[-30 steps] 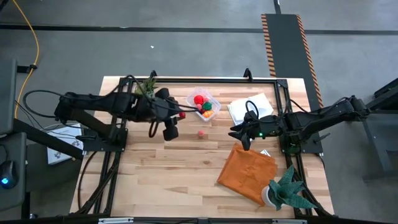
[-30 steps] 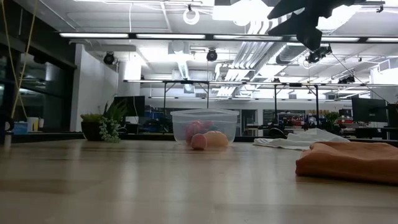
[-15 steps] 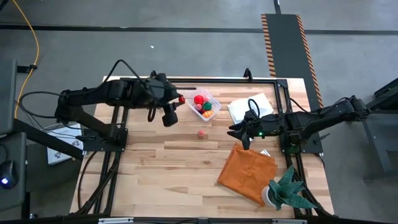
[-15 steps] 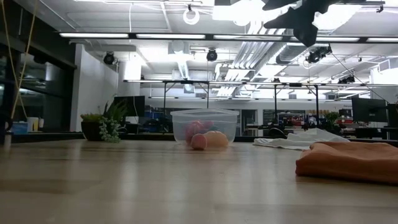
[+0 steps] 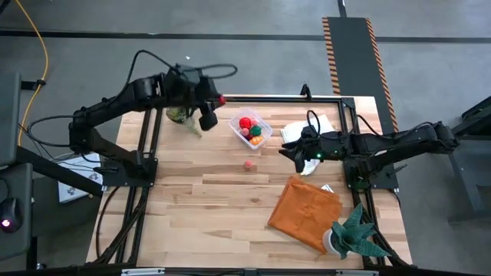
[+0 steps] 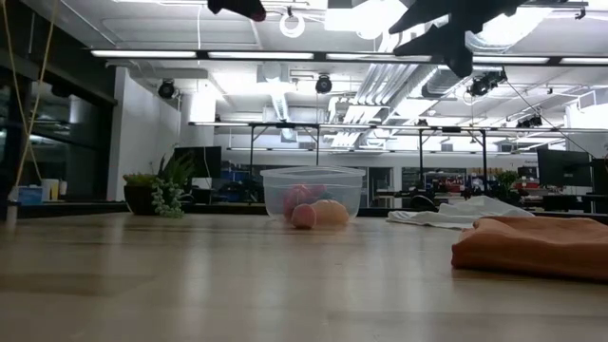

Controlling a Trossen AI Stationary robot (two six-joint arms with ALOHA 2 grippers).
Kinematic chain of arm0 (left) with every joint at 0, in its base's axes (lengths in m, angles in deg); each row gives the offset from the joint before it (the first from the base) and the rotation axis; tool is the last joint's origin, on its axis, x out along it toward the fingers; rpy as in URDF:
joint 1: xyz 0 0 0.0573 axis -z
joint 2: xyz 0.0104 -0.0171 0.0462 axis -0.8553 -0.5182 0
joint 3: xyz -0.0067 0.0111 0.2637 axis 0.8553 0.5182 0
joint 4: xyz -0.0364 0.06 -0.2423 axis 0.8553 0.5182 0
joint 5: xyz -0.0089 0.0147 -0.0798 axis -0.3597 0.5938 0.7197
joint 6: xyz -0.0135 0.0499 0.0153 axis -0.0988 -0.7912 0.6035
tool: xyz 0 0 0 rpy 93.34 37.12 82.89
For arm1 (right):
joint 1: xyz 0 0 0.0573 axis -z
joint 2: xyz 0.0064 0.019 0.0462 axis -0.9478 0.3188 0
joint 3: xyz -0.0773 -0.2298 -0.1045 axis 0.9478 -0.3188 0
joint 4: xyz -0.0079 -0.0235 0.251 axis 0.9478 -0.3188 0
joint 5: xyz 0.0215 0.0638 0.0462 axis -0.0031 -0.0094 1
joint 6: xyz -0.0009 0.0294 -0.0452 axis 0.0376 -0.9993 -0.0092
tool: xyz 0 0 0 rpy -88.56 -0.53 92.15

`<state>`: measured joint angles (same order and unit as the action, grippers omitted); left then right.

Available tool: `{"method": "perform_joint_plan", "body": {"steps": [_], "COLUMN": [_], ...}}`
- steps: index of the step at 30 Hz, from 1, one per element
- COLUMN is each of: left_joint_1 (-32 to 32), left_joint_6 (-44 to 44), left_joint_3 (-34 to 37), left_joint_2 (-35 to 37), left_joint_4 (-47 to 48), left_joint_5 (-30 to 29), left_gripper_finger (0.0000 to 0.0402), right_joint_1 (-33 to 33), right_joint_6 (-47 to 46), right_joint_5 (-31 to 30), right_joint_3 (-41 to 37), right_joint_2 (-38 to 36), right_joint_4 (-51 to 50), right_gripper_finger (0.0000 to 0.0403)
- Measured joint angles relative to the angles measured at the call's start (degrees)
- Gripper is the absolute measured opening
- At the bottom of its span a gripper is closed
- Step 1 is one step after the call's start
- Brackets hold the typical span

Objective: Pick and placing Produce into tupperware
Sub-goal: Put the red cherry into the transparent bin

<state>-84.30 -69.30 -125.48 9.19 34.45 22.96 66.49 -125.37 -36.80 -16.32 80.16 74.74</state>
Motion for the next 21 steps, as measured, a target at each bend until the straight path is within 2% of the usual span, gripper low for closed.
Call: {"method": "perform_joint_plan", "body": {"steps": [8,11,21], "left_joint_1": [-9.24,-12.82,-19.50], "left_joint_6": [-2.63,-3.48,-8.05], "left_joint_3": [0.01,0.02,0.04], "left_joint_2": [-0.51,-1.82,-10.90], "left_joint_4": [-7.95,-8.17,-9.47], "left_joint_5": [11.26,16.77,32.71], "left_gripper_finger": [0.0113,0.0113,0.0113], "right_joint_1": [4.24,6.04,10.81], "right_joint_6": [-0.01,0.00,-0.22], "right_joint_5": [0.01,0.00,0.02], "right_joint_3": [0.00,0.01,0.02], "right_joint_2": [0.00,0.00,0.00], "right_joint_4": [3.01,3.02,3.01], "right_gripper_finger": [0.0144,0.0144,0.0144]}}
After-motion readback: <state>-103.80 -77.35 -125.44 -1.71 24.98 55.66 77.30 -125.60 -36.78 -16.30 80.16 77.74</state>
